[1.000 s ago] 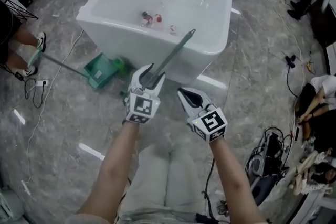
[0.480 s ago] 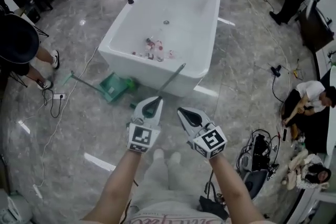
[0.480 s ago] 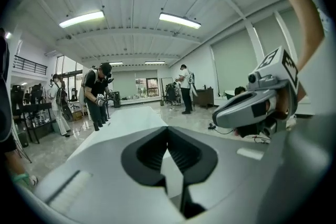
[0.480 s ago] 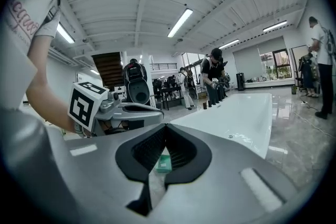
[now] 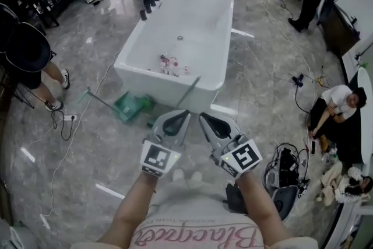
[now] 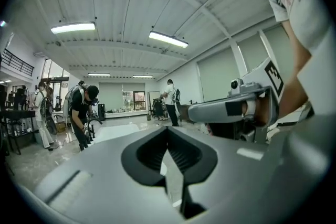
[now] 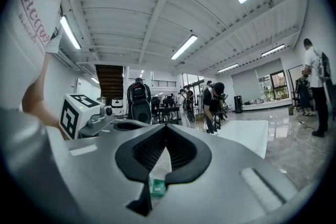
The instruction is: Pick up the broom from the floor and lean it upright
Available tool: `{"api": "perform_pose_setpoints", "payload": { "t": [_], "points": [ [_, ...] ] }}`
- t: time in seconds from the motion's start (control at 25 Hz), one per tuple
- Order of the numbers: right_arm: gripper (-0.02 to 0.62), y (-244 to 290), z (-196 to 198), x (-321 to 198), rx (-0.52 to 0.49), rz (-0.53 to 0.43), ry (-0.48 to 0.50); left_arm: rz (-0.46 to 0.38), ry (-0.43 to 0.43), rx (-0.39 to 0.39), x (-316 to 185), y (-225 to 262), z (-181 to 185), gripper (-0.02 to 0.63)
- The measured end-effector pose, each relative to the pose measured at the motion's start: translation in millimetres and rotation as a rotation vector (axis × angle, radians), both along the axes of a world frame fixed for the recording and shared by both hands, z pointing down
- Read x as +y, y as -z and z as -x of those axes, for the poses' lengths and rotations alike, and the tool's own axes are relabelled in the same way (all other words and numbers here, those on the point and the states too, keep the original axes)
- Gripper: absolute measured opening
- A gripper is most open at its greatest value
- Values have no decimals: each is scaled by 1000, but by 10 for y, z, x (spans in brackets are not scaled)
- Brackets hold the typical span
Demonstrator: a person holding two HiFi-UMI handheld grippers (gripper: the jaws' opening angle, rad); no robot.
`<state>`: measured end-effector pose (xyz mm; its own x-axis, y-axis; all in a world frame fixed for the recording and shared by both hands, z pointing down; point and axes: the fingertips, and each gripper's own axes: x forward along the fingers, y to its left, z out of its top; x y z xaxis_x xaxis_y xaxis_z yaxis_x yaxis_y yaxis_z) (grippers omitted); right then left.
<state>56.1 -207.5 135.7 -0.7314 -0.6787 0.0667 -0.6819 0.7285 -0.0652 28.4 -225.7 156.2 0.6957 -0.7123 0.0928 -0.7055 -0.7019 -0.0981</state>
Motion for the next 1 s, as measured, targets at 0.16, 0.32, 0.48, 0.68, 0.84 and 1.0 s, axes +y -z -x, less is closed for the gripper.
{"api": "perform_pose_setpoints", "payload": {
  "t": [0.16, 0.32, 0.48, 0.68, 0.84, 1.0],
  "points": [
    [0, 203, 11, 43, -24, -45, -7, -38, -14, 35, 99, 197, -47, 0],
    [0, 274, 48, 131, 15, -80, 5, -74, -27, 52, 176, 355, -89, 0],
    [0, 302, 62, 180, 15, -89, 0, -75, -21, 74, 207, 411, -79, 0],
    [0, 347, 14, 256, 9, -101, -15, -87, -26, 87, 278, 473, -88, 0],
    [0, 375, -14, 296, 7, -101, -27, -95, -31, 104, 331, 556, -98, 0],
    [0, 367, -63, 330, 3, -95, -35, -89, -40, 125, 374, 595, -157, 0]
  ]
}}
